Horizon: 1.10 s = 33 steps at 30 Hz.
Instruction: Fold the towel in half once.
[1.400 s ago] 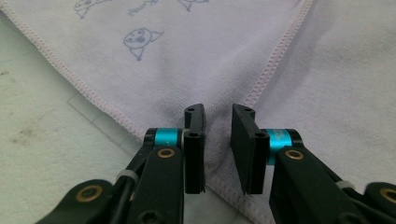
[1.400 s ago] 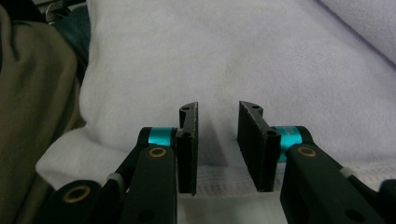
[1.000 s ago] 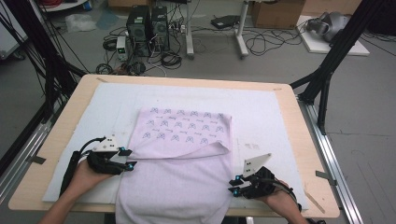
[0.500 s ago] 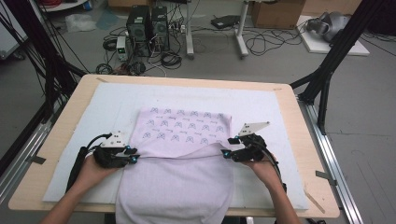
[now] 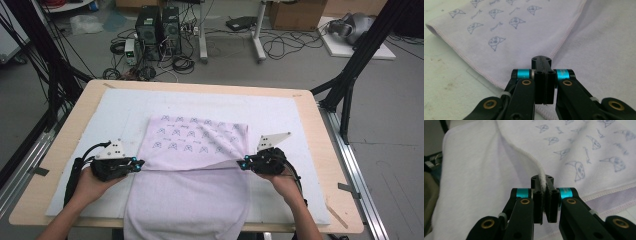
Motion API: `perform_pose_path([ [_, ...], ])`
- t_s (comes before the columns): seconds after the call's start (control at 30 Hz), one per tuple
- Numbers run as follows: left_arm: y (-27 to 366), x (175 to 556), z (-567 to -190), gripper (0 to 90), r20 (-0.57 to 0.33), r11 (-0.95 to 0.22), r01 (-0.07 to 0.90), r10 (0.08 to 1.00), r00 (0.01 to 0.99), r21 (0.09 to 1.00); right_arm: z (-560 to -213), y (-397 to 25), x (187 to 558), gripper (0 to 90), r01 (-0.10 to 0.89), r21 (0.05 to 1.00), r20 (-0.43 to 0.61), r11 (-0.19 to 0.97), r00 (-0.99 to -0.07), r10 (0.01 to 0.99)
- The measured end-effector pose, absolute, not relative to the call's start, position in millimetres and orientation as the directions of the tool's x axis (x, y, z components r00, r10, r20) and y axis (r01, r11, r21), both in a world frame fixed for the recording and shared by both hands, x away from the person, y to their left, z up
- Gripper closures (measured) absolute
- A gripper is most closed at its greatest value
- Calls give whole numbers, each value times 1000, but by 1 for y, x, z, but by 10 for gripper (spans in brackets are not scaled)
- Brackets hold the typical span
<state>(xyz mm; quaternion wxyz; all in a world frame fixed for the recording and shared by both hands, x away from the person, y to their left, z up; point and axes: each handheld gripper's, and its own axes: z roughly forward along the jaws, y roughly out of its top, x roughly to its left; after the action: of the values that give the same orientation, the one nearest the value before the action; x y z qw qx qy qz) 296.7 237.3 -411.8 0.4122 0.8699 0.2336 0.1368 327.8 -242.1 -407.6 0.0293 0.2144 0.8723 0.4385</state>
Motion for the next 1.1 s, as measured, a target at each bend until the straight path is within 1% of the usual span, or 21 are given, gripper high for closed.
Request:
perform_pose_path([
  [0.03,237,297,-414,893,44,-555,296,518,854,778,-407,-242,325,872,344,774,125,531,-906,405],
  [0.07,236,299,-417,826,42,-555,309,530,847,772,-408,-243,324,871,344,766,117,543,-905,409],
  [0.13,234,306,-424,624,26,-560,338,542,840,756,-413,-243,326,863,358,745,114,563,-899,422],
  [0.17,232,310,-428,572,21,-565,348,544,839,748,-417,-244,329,856,368,739,118,564,-895,429],
  [0.2,230,313,-431,546,21,-573,354,546,838,739,-420,-244,331,845,378,732,125,567,-892,434],
  [0.23,228,316,-435,543,18,-578,362,547,837,731,-423,-244,333,838,385,729,128,566,-889,440],
  [0.27,226,318,-438,560,25,-593,355,536,844,723,-424,-244,334,829,391,726,132,566,-887,443],
  [0.33,225,320,-439,656,29,-590,348,534,845,729,-428,-245,336,817,402,725,145,558,-882,447],
  [0.37,226,320,-438,760,30,-590,344,531,847,731,-429,-245,337,813,407,723,151,558,-882,448],
  [0.4,227,321,-437,817,25,-587,348,533,846,731,-429,-245,337,813,412,722,154,556,-879,451],
  [0.47,229,319,-434,856,31,-587,345,534,845,733,-430,-245,339,814,409,729,156,549,-880,449],
  [0.6,233,309,-421,865,51,-566,326,549,834,757,-423,-245,334,828,389,750,142,535,-885,444],
  [0.73,240,286,-402,866,70,-551,282,532,844,785,-409,-249,319,838,351,781,114,516,-894,434],
  [0.87,246,254,-388,866,78,-542,247,507,858,803,-395,-256,291,859,314,810,103,495,-907,407],
  [1.0,248,213,-384,865,73,-540,203,445,892,817,-387,-261,256,862,295,819,112,493,-924,365],
  [1.03,248,206,-385,861,64,-538,192,422,904,821,-386,-262,248,846,295,819,126,492,-929,347],
  [1.07,248,201,-386,848,63,-538,185,408,911,822,-387,-263,242,801,295,822,143,488,-935,324],
  [1.1,248,200,-387,817,71,-547,181,407,911,817,-386,-264,238,756,299,823,157,483,-937,313],
])
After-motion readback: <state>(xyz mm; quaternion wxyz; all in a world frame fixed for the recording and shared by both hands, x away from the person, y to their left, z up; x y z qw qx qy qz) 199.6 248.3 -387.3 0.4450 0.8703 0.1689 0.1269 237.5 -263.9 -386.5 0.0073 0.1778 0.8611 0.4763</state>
